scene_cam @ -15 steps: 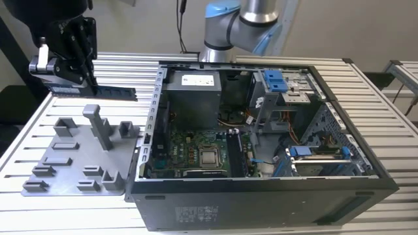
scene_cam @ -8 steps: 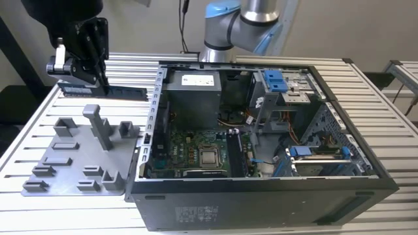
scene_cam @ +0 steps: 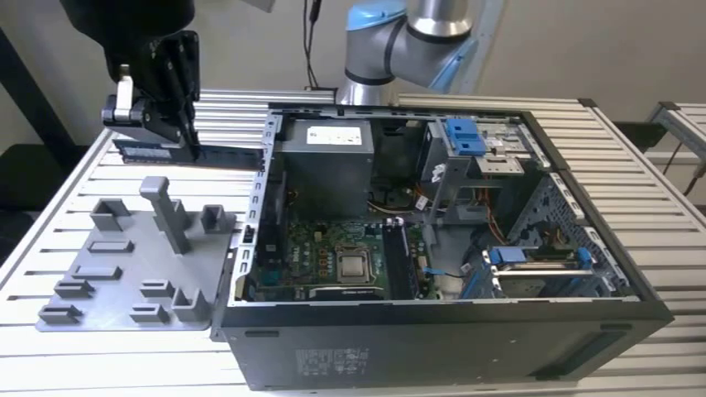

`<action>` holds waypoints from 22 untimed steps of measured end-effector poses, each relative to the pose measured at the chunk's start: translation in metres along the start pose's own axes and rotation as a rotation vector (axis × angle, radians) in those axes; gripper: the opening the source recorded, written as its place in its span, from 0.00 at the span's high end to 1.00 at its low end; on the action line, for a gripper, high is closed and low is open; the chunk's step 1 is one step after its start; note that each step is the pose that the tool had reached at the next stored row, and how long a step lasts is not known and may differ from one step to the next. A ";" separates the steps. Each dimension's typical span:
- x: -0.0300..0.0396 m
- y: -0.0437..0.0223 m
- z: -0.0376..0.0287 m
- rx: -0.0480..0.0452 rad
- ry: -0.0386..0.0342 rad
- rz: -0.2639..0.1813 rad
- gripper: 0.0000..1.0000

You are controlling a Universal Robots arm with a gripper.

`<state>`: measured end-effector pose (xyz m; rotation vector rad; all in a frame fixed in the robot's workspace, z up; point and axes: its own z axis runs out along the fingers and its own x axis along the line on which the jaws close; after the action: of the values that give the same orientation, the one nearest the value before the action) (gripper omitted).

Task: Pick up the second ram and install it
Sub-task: 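Pick up the second ram and move it above second insertion slot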

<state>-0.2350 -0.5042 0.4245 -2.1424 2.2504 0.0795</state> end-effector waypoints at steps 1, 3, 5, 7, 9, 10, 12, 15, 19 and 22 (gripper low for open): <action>0.0000 -0.0013 -0.0001 -0.0001 0.0001 0.000 0.85; -0.0002 -0.0037 -0.0001 -0.0001 0.0001 0.000 0.85; -0.0003 -0.0058 -0.0001 0.0000 0.0000 0.000 0.85; -0.0004 -0.0081 -0.0001 0.0000 0.0000 0.000 0.85; -0.0005 -0.0103 -0.0001 -0.0001 0.0000 0.000 0.85; -0.0005 -0.0114 -0.0002 -0.0001 0.0000 0.000 0.85; -0.0007 -0.0137 -0.0002 -0.0001 0.0001 0.000 0.85; -0.0008 -0.0172 -0.0002 -0.0001 0.0001 0.000 0.85; -0.0010 -0.0212 -0.0003 -0.0001 0.0001 0.000 0.85; -0.0012 -0.0239 -0.0003 0.0000 0.0000 0.000 0.85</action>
<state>-0.2111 -0.5042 0.4246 -2.1424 2.2504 0.0795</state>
